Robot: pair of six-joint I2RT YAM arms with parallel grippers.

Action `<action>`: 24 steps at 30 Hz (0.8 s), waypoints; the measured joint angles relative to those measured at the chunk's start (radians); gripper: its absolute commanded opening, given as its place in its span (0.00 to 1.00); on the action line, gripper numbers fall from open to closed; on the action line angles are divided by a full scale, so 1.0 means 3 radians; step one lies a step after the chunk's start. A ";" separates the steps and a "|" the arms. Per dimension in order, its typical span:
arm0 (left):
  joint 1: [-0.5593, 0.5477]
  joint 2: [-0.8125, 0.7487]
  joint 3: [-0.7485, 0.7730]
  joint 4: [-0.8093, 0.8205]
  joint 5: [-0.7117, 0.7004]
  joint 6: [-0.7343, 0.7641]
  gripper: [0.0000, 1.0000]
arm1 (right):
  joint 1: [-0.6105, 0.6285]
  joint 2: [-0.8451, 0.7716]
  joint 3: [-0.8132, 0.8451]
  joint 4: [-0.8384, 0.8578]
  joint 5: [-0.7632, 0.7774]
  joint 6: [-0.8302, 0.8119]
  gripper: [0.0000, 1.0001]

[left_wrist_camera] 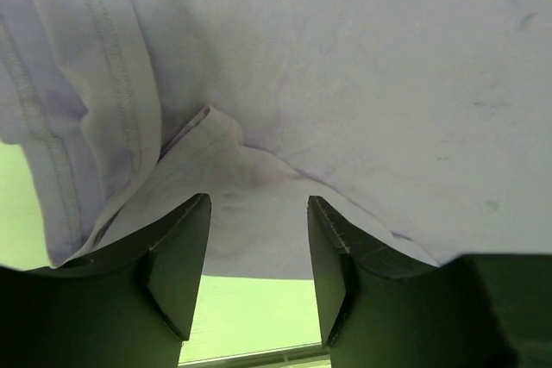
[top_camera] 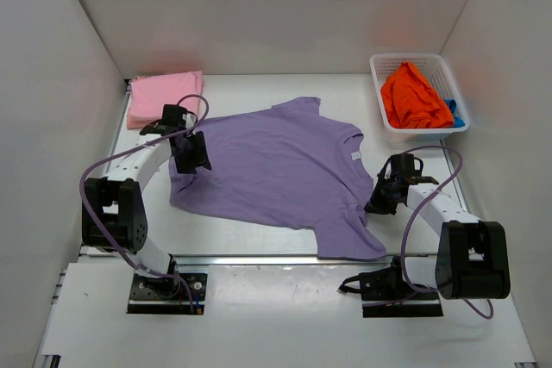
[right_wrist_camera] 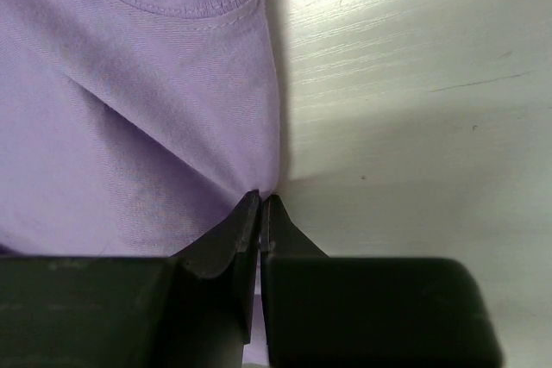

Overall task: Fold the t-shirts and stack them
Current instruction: Flatten out the tshirt

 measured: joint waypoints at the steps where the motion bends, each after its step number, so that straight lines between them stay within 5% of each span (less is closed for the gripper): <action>1: -0.0013 0.0048 -0.0001 0.0005 0.0000 -0.0001 0.58 | 0.0000 -0.0001 -0.0001 0.0003 -0.0003 0.0000 0.00; 15: -0.0015 0.0406 -0.0071 0.0173 -0.0116 -0.0010 0.53 | -0.0006 -0.0018 -0.0056 0.0094 -0.0108 0.0000 0.00; 24: -0.0019 0.0463 -0.0158 0.0242 -0.0172 -0.0025 0.33 | -0.0006 -0.0018 -0.0066 0.0117 -0.0130 0.0000 0.00</action>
